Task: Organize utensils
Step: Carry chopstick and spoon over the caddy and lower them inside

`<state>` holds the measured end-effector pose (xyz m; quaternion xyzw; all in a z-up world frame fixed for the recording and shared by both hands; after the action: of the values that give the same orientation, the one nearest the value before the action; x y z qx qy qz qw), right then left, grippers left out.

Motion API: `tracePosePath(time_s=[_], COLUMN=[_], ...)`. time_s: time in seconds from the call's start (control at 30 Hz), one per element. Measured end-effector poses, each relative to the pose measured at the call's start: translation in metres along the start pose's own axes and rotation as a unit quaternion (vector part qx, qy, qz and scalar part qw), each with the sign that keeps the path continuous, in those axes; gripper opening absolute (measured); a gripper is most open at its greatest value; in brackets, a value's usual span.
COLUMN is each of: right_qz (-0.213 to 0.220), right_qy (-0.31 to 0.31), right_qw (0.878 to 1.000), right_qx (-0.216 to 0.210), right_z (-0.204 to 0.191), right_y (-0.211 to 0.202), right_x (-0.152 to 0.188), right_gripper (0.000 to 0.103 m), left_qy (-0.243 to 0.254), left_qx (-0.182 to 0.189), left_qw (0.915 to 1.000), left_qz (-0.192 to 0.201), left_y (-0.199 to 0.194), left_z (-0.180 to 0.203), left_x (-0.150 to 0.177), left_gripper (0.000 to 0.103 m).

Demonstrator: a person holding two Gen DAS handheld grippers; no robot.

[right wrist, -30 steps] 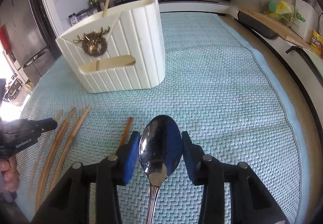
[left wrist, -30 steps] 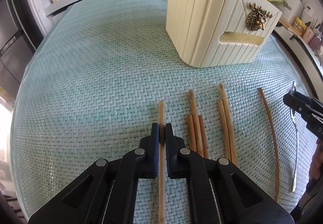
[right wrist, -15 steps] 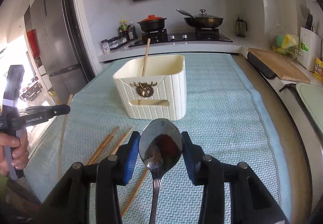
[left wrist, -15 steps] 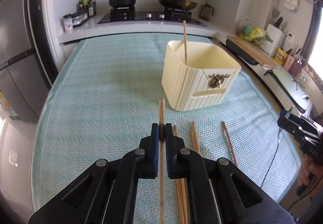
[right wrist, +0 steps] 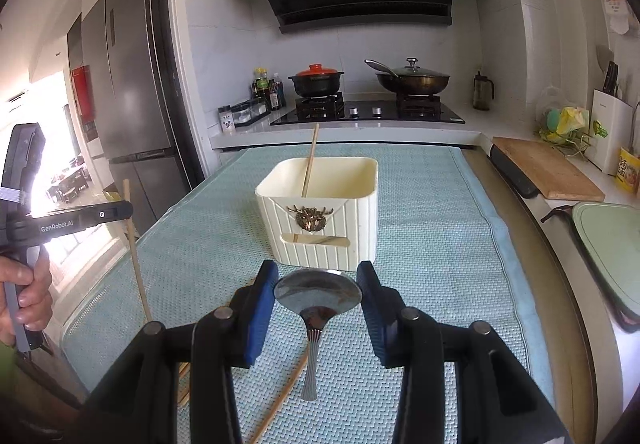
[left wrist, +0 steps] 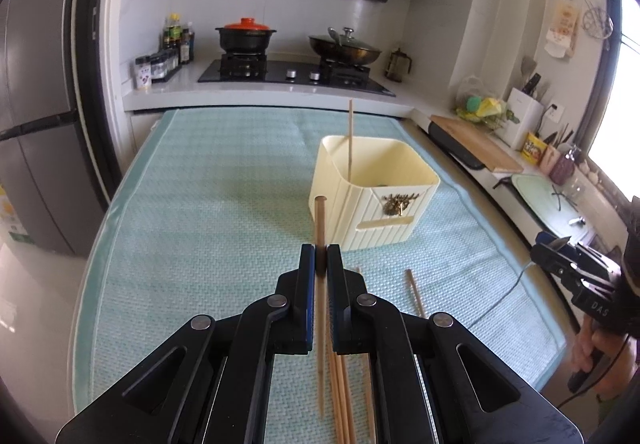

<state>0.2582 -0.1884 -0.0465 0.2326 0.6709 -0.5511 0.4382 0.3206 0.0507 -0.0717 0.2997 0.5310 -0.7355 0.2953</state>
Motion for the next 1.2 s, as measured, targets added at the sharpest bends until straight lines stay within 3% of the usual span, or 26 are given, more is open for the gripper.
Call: tracePosePath(time_s=[0.53,0.7,0.93,1.07,1.2], right_qz=[0.027,0.039,0.077,0.106,0.111], right_qy=[-0.027,-0.042,-0.056,-0.056,-0.048], right_qw=[0.999,0.998,0.995,0.993,0.992], right_qx=[-0.002,-0.002,0.009,0.016,0.017], right_z=[-0.002,0.005,0.016,0.022,0.031], right_y=[-0.018,-0.017,-0.007,0.005,0.035], right_x=[-0.036,-0.067,-0.14,-0.182,-0.205], right_gripper=[0.041,0.041,0.041,0.041,0.041], left_qy=[-0.019,-0.013,-0.004,-0.005,-0.009], left_qx=[0.026,0.036,0.044,0.043,0.039], left_qw=[0.9991,0.9978,0.994,0.991,0.991], left_qz=[0.028,0.055,0.1,0.126,0.128], left_y=[-0.011,-0.017,-0.014,0.0,0.032], left_z=[0.002,0.012,0.03,0.041,0.049], left_x=[-0.03,-0.07,-0.147,-0.186,-0.206], left_gripper=[0.004,0.004,0.004,0.004,0.004])
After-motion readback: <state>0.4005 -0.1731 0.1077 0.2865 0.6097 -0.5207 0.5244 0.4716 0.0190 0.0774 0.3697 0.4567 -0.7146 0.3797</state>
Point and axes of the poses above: each gripper's, at about its wrist camera, not at the fingertips, and y roughly the way its jaws point, z to its right, x to its underside, the point moved 6 cm from there along y, roughly the way its jaws point, and after that the axes turned 5 degrees about -y, right-handed, at the moved point
